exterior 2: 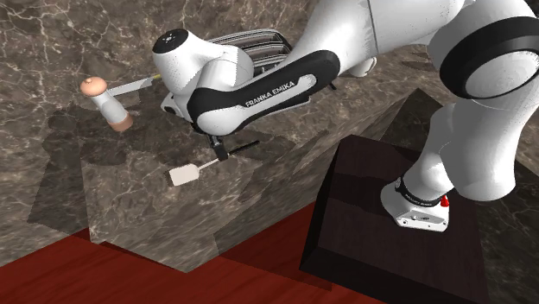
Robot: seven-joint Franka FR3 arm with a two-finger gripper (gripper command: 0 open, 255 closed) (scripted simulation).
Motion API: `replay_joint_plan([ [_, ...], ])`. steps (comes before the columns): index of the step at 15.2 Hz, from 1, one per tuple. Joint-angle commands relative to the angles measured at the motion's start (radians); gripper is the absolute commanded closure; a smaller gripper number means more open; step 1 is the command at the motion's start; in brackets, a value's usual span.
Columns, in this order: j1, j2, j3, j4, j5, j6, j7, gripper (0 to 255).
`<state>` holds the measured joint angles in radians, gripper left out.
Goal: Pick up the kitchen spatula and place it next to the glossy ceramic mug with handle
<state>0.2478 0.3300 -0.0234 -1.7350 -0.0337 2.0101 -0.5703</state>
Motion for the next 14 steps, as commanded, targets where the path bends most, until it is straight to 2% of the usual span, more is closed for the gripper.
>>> replay_joint_plan([
  [1, 0.005, 0.038, 0.007, 0.028, -0.002, 0.011, -0.012, 0],
  [8, 0.003, 0.068, 0.006, -0.02, -0.002, 0.088, -0.012, 0],
  [14, 0.003, 0.068, 0.006, -0.019, -0.002, 0.088, -0.012, 0],
])
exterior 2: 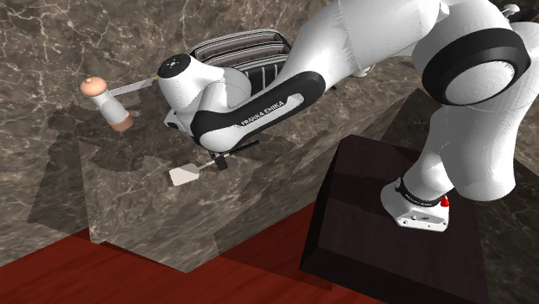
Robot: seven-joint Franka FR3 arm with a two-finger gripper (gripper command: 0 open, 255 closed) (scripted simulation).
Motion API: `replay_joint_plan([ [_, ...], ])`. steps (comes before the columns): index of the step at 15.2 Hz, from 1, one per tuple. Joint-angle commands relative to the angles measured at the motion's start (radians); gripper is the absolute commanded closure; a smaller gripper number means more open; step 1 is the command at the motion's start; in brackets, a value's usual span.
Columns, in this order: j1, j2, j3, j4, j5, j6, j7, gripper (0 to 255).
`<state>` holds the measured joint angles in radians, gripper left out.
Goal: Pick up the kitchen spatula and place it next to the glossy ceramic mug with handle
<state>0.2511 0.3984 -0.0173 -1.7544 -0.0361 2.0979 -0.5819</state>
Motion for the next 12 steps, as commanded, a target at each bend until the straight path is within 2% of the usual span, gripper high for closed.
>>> replay_joint_plan([
  [1, 0.0, 0.0, 0.0, 0.0, 0.0, 0.0, 0.0, 0],
  [2, 0.0, 0.0, 0.0, 0.0, 0.0, 0.0, 0.0, 255],
  [12, 0.0, -0.006, 0.0, 0.005, 0.0, -0.011, 0.0, 255],
])
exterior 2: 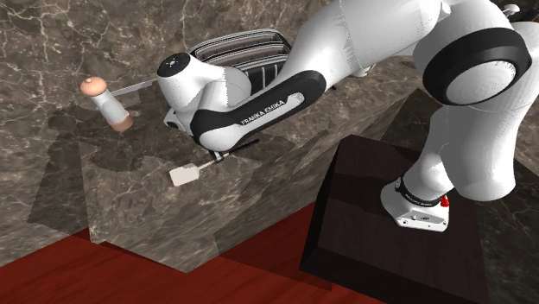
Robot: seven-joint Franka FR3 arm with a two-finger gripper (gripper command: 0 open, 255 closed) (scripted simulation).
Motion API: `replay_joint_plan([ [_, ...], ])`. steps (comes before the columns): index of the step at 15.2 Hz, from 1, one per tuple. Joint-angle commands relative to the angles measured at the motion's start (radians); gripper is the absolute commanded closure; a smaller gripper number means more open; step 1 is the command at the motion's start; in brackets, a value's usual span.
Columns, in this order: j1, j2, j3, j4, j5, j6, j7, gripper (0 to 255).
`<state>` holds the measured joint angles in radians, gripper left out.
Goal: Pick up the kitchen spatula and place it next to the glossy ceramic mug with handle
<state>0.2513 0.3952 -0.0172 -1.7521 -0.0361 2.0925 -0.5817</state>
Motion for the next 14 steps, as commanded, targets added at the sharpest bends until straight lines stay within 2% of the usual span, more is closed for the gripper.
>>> replay_joint_plan([
  [1, 0.0, -0.009, 0.0, 0.008, 0.0, -0.017, -0.001, 255],
  [14, 0.0, -0.069, 0.0, 0.1, 0.002, -0.169, -0.006, 255],
])
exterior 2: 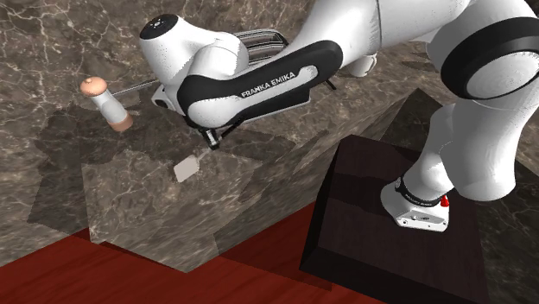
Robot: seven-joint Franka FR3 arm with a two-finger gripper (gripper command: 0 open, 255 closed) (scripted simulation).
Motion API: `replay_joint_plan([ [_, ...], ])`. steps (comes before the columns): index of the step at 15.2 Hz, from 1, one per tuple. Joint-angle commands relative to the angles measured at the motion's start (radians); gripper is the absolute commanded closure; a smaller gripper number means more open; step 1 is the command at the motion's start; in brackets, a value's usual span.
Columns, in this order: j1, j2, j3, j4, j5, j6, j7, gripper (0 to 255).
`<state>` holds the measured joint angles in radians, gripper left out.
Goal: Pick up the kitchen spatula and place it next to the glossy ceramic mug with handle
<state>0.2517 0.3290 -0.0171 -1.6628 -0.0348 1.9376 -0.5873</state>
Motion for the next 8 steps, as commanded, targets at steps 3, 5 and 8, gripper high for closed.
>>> replay_joint_plan([
  [3, 0.0, -0.012, 0.0, 0.038, 0.001, -0.05, -0.002, 255],
  [5, 0.0, -0.017, 0.0, 0.058, 0.001, -0.075, -0.002, 255],
  [8, 0.0, -0.023, 0.0, 0.089, 0.001, -0.113, -0.004, 255],
])
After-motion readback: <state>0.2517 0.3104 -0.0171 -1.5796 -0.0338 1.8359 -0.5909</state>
